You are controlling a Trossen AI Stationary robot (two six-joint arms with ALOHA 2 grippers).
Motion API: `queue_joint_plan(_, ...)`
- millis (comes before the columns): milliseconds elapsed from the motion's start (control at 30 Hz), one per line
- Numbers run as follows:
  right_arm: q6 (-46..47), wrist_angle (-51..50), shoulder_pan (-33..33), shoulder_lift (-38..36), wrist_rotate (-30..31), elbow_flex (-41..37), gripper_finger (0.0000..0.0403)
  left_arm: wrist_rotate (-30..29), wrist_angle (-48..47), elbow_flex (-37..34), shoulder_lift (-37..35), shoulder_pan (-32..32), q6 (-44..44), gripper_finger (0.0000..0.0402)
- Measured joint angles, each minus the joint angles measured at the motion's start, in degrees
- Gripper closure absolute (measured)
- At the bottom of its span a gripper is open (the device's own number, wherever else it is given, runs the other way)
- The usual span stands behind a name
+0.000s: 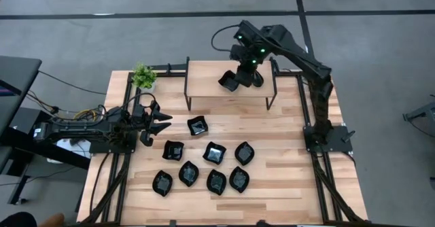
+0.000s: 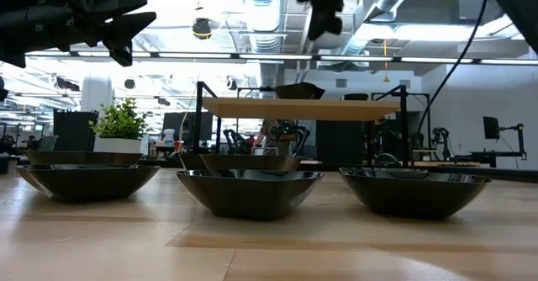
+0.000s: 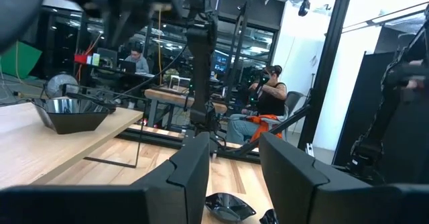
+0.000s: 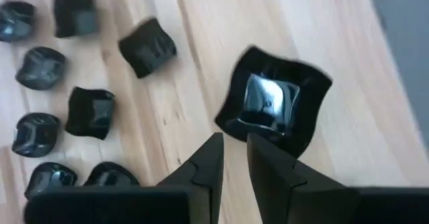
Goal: Pick & Place Mini shaped plates
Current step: Stack the distorted square plate on top of the other distorted square plate on the shelf
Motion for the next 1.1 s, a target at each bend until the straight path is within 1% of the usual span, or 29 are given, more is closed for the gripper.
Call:
queue_joint_plan(133, 1.05, 1.17, -0.18, -3.92, -2.46, 0.00, 0.0340, 0.00, 0.00, 0.00, -0.02, 0.00, 0.00, 0.0270)
queue_joint_plan(267, 3.07, 2.78, -0.17, -6.39, -2.57, -0.02, 0.0340, 0.00, 0.06, 0.00, -0.02, 0.00, 0.00, 0.0270)
queue_joint_plan(467, 4.43, 4.33, 2.09, -6.59, -2.52, -0.25, 0.0339, 0.00, 0.21, -0.01, 0.00, 0.00, -0.07, 0.0270)
queue_joint_plan(533, 5.18, 6.93, 3.10, -6.63, -2.49, -2.68, 0.0339, 0.00, 0.64, 0.00, -0.02, 0.00, -1.13, 0.0270)
queue_joint_plan(667, 7.52, 15.17, 4.29, -7.57, -2.38, -12.04, 0.0339, 0.00, 1.21, 0.00, 0.00, -0.04, -1.53, 0.0270)
queue_joint_plan(800, 9.95, 22.86, 5.86, -10.82, -2.30, -23.26, 0.0340, 0.02, 1.64, 0.00, -0.02, -0.04, -1.85, 0.0270)
queue_joint_plan(900, 12.65, 30.16, 6.91, -14.69, -2.31, -32.49, 0.0340, 0.02, 1.66, -0.01, 0.00, -0.04, -2.95, 0.0270)
queue_joint_plan(1100, 18.78, 43.57, 9.48, -25.03, -1.47, -49.91, 0.0340, 0.02, 0.73, 0.49, -0.02, -0.15, -4.27, 0.0270)
